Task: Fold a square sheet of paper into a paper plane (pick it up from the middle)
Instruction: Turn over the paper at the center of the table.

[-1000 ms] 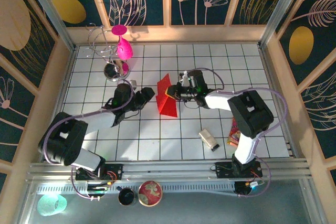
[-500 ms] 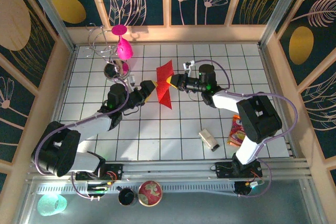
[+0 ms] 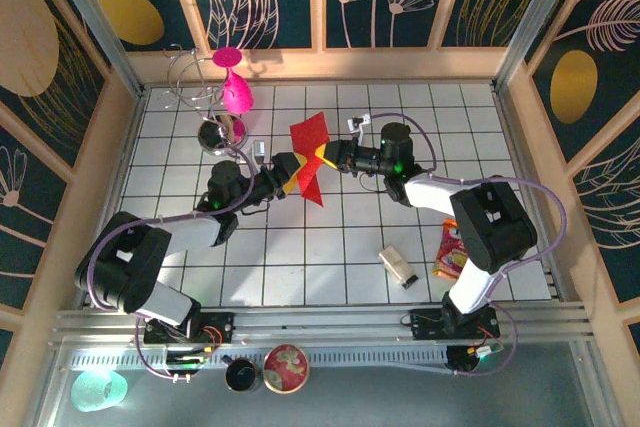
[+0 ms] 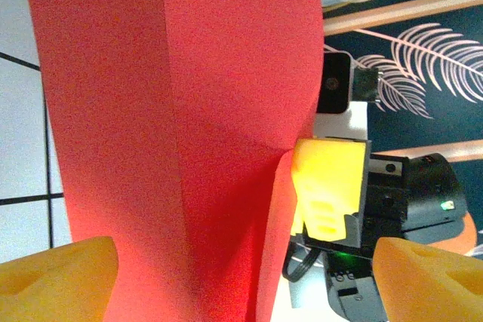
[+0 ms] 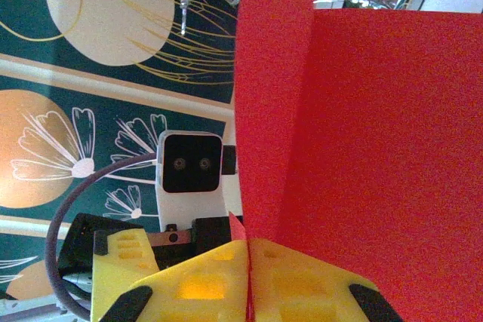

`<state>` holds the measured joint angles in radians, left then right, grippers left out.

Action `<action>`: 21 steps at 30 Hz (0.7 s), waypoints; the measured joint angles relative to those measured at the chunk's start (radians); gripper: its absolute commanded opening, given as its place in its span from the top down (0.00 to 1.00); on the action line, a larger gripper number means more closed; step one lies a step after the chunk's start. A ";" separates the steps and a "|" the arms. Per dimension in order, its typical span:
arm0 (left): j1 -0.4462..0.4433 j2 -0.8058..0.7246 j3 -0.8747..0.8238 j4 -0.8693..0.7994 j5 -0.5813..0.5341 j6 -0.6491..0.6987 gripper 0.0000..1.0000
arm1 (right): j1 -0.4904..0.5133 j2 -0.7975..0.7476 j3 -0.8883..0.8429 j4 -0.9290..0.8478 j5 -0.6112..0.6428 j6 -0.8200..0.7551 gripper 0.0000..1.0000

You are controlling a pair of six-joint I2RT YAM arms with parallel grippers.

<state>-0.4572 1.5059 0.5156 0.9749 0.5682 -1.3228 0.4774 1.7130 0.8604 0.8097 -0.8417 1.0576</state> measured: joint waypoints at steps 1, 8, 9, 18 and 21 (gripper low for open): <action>0.000 0.005 0.000 0.016 0.005 -0.007 0.17 | 0.000 0.000 -0.003 0.011 -0.003 0.008 0.91; 0.000 0.014 0.000 0.062 0.029 -0.032 0.32 | 0.000 0.003 -0.005 0.025 -0.006 0.026 0.90; 0.000 0.014 0.000 0.066 0.029 -0.033 0.33 | 0.000 0.003 -0.005 0.025 -0.006 0.025 0.90; 0.000 0.013 -0.001 0.050 0.023 -0.023 0.50 | -0.005 0.003 -0.005 -0.016 -0.005 -0.005 0.90; 0.000 0.013 0.000 0.037 0.021 -0.014 0.56 | -0.008 0.003 -0.005 -0.026 -0.005 -0.006 0.89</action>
<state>-0.4572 1.5192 0.5152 1.0119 0.5896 -1.3365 0.4690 1.7164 0.8558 0.7841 -0.8467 1.0515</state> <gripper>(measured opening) 0.475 0.106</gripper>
